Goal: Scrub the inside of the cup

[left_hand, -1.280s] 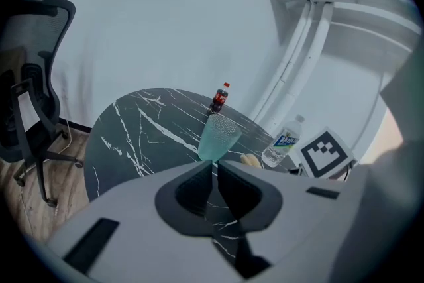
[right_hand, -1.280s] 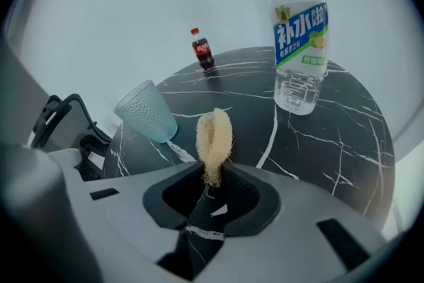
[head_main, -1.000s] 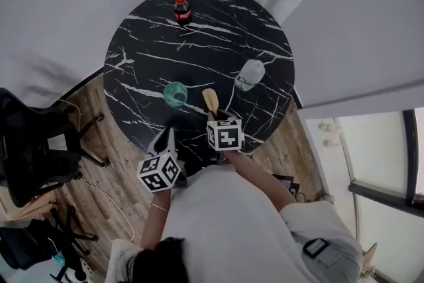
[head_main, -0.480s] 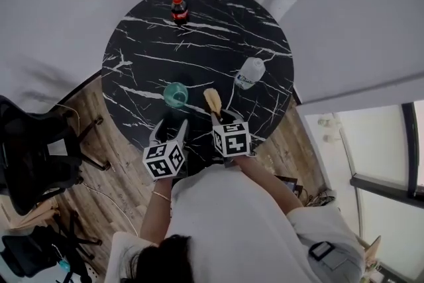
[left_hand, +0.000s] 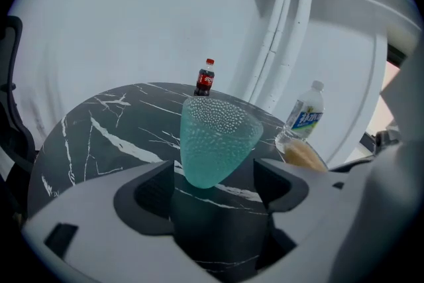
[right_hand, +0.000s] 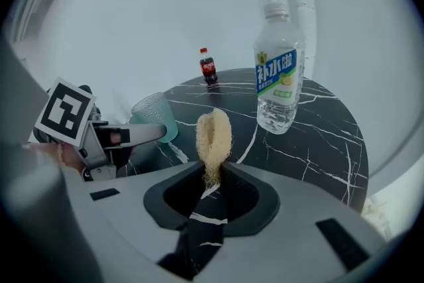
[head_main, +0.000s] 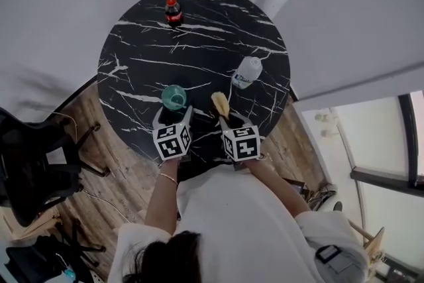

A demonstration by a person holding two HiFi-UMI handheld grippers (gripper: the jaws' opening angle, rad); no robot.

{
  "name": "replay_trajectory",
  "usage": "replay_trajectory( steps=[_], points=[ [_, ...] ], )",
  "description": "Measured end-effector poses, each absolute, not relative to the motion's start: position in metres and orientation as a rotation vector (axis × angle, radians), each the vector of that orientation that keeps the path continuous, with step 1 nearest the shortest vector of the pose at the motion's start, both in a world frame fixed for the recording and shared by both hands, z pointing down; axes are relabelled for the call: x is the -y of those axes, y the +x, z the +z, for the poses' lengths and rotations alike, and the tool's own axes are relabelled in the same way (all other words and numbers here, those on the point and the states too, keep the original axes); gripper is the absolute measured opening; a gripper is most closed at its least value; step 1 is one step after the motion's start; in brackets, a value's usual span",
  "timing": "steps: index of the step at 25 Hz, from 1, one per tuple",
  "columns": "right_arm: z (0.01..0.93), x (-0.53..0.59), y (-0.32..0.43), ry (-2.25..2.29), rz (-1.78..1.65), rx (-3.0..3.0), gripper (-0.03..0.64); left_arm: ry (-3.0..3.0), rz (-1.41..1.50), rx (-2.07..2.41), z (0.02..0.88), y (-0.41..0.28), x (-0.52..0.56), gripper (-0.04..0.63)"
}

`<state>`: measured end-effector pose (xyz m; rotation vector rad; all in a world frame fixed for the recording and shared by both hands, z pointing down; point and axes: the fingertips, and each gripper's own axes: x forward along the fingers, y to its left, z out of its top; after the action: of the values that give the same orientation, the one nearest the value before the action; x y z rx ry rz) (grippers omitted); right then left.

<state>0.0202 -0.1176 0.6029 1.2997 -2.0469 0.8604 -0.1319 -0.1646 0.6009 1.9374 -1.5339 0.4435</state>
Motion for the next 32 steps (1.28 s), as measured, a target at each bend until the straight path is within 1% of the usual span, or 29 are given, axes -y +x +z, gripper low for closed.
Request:
replay_trajectory(
  steps=[16, 27, 32],
  points=[
    [0.609, 0.114, 0.035, 1.274, 0.897, 2.038, 0.083, 1.927, 0.568, 1.541, 0.625, -0.13, 0.192, 0.36],
    [0.603, 0.118, 0.026, 1.25, 0.916, 2.081, 0.083, 2.051, 0.738, 1.523, 0.611, -0.125, 0.19, 0.344],
    [0.591, 0.123, 0.017, 1.224, 0.872, 2.14, 0.083, 2.144, 0.824, 1.472, 0.6, -0.124, 0.184, 0.342]
  ],
)
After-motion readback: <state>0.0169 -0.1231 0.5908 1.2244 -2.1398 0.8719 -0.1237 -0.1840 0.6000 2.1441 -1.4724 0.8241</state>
